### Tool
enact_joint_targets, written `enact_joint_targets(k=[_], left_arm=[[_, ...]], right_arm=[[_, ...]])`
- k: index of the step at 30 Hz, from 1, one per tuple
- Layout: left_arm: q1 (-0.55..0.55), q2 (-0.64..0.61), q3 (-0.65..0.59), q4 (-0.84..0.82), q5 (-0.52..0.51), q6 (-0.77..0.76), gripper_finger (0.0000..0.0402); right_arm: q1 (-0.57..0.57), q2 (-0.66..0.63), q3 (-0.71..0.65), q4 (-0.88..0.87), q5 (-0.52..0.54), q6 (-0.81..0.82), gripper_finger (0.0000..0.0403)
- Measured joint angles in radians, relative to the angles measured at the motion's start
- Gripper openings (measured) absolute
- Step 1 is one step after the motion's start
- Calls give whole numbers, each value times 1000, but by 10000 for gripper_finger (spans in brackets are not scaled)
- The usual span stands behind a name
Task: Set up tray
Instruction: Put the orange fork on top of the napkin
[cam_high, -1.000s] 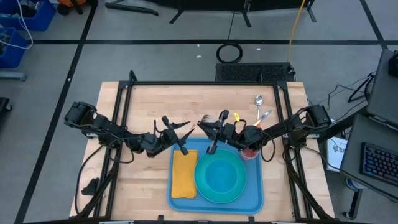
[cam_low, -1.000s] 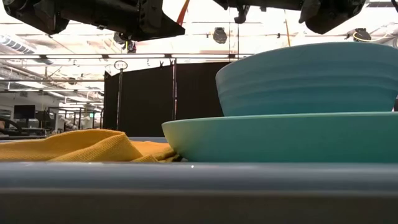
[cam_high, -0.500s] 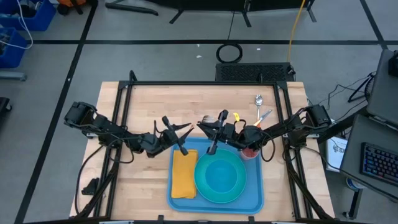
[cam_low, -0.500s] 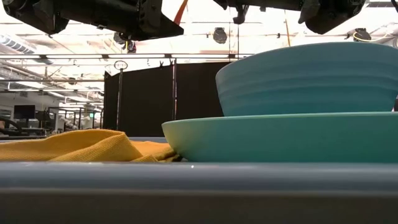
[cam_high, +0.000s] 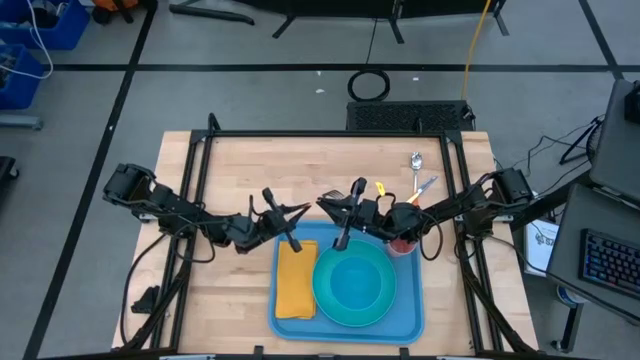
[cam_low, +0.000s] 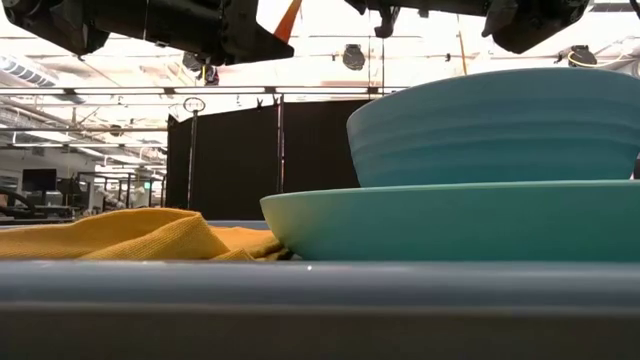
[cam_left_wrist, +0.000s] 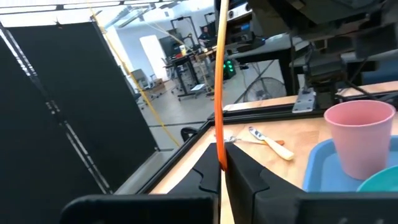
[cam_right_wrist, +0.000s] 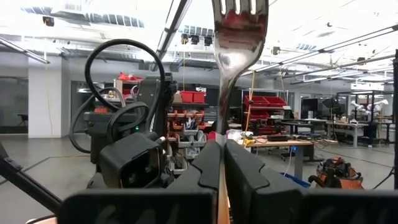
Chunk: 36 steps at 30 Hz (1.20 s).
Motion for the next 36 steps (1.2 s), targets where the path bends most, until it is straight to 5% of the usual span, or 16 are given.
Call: enact_joint_targets(k=[20,36], left_arm=[[0,0,-1,-2,45,-44,6],[0,0,0,7,7,-49,5]], right_arm=[[1,-1,1,-23,-6,-17,7],[-1,2,0,-35,2,-19,80]])
